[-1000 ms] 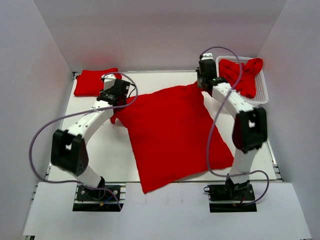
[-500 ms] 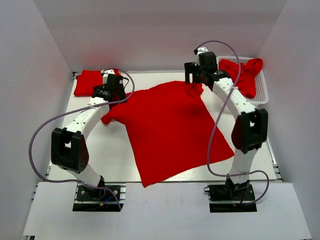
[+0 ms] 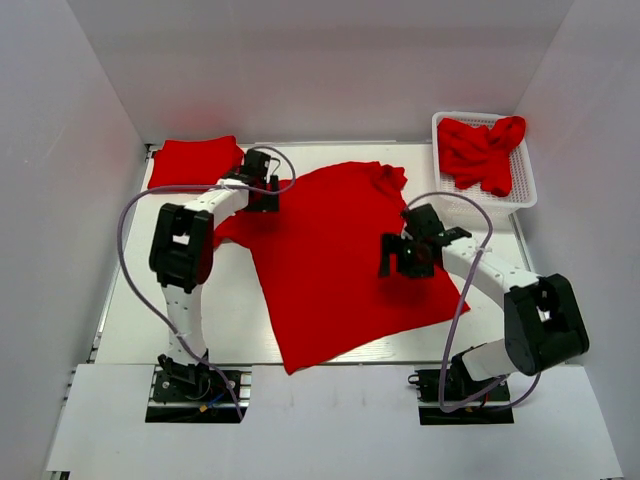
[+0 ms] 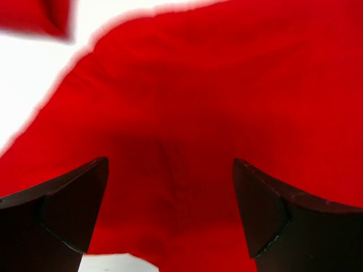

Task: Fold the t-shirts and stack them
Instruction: Flatten out the tshirt

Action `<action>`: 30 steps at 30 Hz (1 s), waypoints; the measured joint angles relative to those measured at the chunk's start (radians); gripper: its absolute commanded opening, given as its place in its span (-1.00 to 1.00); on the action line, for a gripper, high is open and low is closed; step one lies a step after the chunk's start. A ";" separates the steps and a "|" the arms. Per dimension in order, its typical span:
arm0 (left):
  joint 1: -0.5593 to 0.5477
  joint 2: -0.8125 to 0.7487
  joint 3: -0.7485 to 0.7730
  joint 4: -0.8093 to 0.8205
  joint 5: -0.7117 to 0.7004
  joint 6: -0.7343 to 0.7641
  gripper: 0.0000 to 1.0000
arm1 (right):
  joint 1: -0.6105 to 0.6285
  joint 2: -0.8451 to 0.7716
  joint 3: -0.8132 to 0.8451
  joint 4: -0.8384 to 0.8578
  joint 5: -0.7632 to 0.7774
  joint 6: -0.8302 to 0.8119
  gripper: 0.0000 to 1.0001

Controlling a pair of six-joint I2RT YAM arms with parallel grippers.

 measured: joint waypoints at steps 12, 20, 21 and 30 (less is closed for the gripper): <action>0.011 -0.115 -0.259 -0.011 0.024 -0.163 1.00 | -0.009 0.085 -0.052 0.060 0.061 0.100 0.81; -0.022 -0.467 -0.664 -0.089 0.119 -0.299 1.00 | -0.018 0.424 0.342 -0.029 0.150 0.092 0.81; -0.029 -0.521 -0.713 -0.090 0.147 -0.309 1.00 | -0.023 0.485 0.422 -0.052 0.161 0.084 0.81; -0.143 -0.692 -0.842 -0.085 0.475 -0.357 1.00 | -0.083 1.002 1.233 -0.169 0.152 -0.039 0.81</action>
